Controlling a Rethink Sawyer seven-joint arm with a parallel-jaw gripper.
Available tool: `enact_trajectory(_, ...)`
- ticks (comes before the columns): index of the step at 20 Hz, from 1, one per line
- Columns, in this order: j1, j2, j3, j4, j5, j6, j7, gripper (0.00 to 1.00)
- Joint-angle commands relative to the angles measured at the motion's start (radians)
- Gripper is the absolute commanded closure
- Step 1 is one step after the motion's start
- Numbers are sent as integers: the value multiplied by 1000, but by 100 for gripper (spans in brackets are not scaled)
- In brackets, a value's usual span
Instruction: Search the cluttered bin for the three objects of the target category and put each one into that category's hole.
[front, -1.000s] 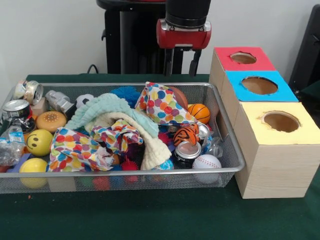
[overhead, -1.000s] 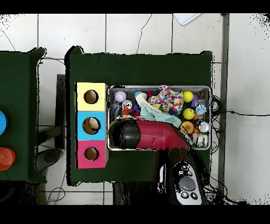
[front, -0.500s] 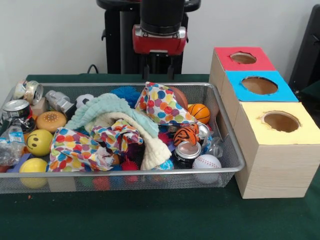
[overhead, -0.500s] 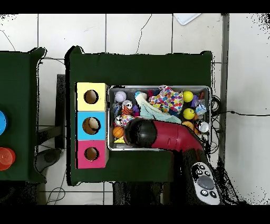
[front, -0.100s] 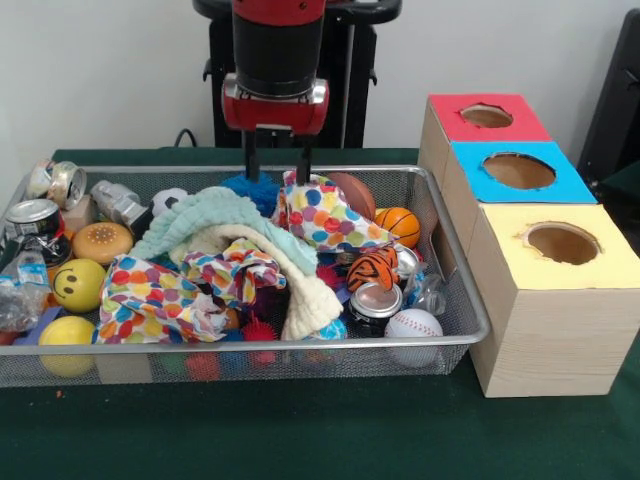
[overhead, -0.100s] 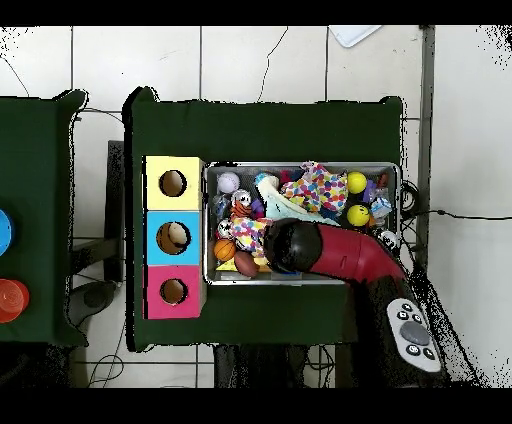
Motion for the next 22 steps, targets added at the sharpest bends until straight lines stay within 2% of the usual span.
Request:
enact_trajectory(1, -29, 95, 66, -157, -54, 52, -27, 0)
enact_trajectory(12, -111, 121, 105, -250, -99, 141, -147, 0)
enact_trajectory(22, -217, -39, 151, -260, -139, 386, -304, 0)
